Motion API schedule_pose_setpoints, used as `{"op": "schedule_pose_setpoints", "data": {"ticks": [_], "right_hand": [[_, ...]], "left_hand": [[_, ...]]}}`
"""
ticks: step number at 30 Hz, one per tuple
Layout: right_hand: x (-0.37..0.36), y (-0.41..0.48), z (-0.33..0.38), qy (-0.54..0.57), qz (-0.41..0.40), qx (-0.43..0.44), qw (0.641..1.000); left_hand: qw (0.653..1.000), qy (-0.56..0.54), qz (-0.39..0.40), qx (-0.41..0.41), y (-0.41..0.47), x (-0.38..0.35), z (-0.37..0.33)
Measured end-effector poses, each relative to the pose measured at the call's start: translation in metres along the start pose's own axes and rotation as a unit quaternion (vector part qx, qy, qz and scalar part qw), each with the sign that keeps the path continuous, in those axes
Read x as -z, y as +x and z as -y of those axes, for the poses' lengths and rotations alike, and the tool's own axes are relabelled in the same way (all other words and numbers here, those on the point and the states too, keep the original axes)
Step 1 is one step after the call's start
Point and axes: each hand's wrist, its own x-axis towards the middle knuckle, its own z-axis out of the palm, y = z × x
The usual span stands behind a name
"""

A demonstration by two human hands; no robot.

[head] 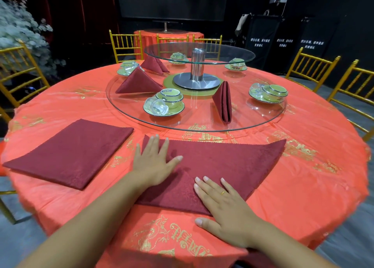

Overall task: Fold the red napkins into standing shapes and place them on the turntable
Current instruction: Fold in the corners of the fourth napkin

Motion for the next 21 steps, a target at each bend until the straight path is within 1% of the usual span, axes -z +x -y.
{"op": "schedule_pose_setpoints", "data": {"ticks": [3,6,12,15,18,21], "right_hand": [[0.001,0.001,0.001,-0.015,0.004,0.001,1.000],[0.002,0.000,0.002,-0.016,0.000,0.001,1.000],[0.007,0.001,-0.009,0.025,0.015,-0.003,1.000],[0.009,-0.003,-0.040,0.023,0.021,-0.059,0.998],[0.009,-0.011,-0.093,0.031,0.014,-0.154,0.987],[0.010,-0.019,-0.150,0.025,0.007,-0.253,0.967]], "left_hand": [[0.999,-0.011,0.004,-0.053,-0.028,-0.009,-0.020],[0.996,0.022,-0.005,-0.089,-0.043,-0.019,-0.024],[0.996,0.030,0.029,-0.083,-0.045,-0.026,-0.021],[0.996,0.032,0.026,-0.083,-0.045,-0.025,-0.021],[0.995,0.032,0.026,-0.085,-0.045,-0.026,-0.020],[0.995,0.035,0.024,-0.086,-0.045,-0.027,-0.021]]}}
